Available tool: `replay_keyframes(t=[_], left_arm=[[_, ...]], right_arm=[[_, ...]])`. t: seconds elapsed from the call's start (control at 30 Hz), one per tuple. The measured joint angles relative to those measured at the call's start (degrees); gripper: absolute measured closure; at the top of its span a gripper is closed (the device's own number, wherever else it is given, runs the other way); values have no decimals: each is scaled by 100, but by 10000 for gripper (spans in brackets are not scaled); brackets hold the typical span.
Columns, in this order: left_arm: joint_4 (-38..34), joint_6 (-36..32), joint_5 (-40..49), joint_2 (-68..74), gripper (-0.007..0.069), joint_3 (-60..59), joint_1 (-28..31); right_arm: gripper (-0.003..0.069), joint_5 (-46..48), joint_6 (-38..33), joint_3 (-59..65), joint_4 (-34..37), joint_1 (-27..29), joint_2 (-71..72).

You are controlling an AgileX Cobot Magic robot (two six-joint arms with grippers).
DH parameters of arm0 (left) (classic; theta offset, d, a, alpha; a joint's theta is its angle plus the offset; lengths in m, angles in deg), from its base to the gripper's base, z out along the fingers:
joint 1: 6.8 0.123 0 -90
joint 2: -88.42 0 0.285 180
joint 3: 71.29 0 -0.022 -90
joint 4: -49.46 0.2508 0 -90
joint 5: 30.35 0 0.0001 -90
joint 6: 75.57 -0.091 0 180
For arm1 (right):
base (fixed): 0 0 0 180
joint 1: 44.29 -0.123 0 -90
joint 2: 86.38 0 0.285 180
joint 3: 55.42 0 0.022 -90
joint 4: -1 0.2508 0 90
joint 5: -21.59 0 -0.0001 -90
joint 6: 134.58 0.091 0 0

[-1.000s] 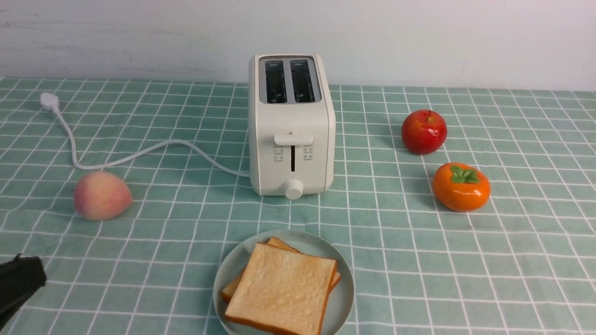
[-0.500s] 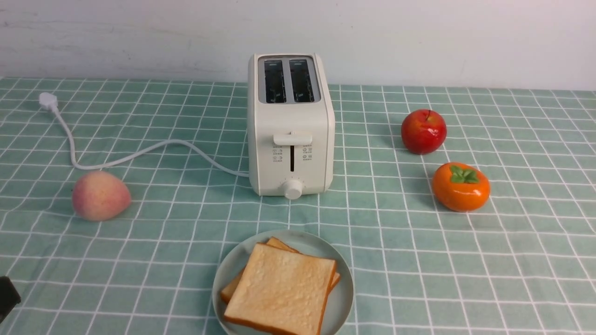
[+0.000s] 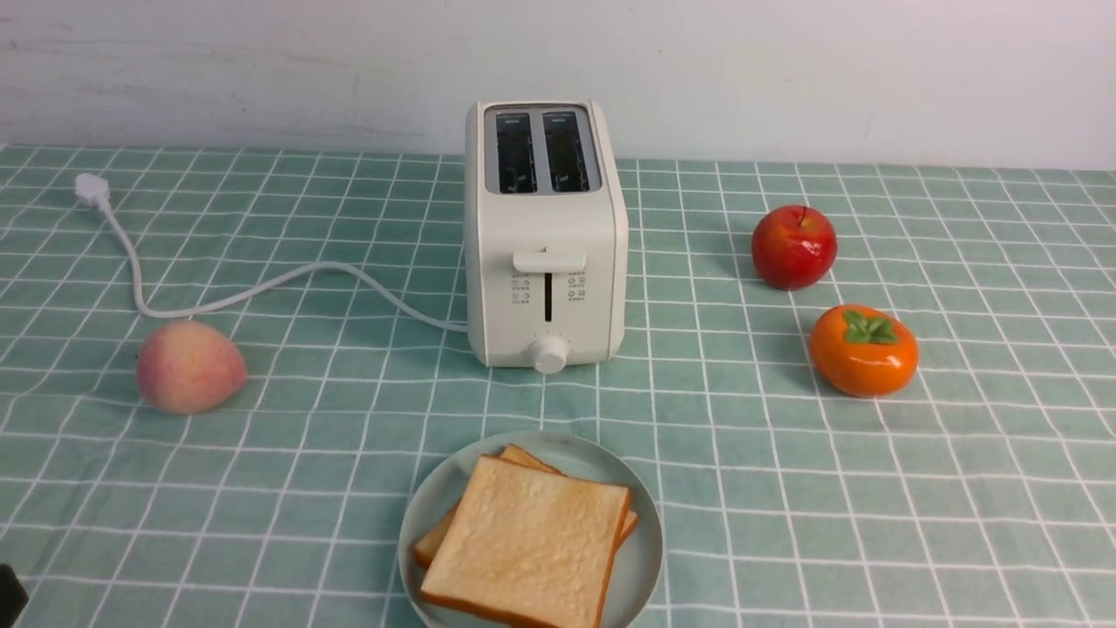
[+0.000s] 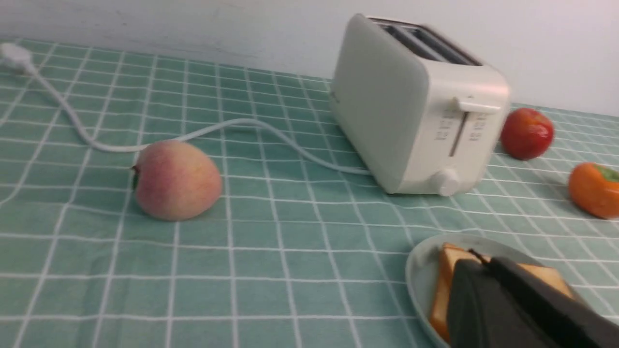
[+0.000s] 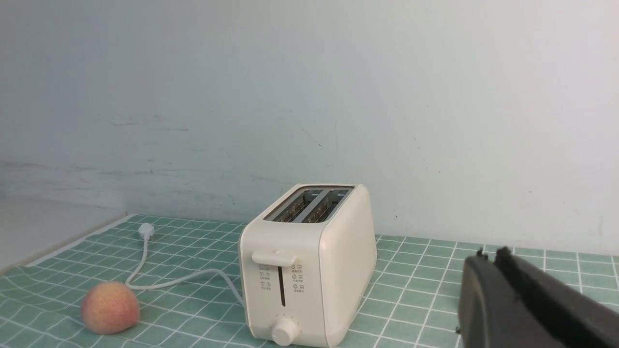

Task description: Take toasted bread from bread machine on blue coffee table place on plate.

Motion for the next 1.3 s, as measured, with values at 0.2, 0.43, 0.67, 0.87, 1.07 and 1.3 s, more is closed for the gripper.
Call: replay_keyframes(t=[0.2,0.43,0.67,0.87,1.07,1.3], left_arm=[[0,0,-280,-234,638,-1065,655],[-33,0,141,-234,637,-1178,685],[-38,0,145,-234,633,-1178,685],[-38,0,145,-234,627,-1178,685],[-38,0,145,-234,624,-1178,685],[-38,0,145,-234,623,-1178,685]], right_arm=[[632,0,0,0,0,0,0],[626,-1,0,5,-16,0,0],[626,-1,0,5,-5,0,0],[621,-1,0,5,-5,0,0],[615,-1,0,5,-5,0,0],[609,-6,0,5,-20,0,0]])
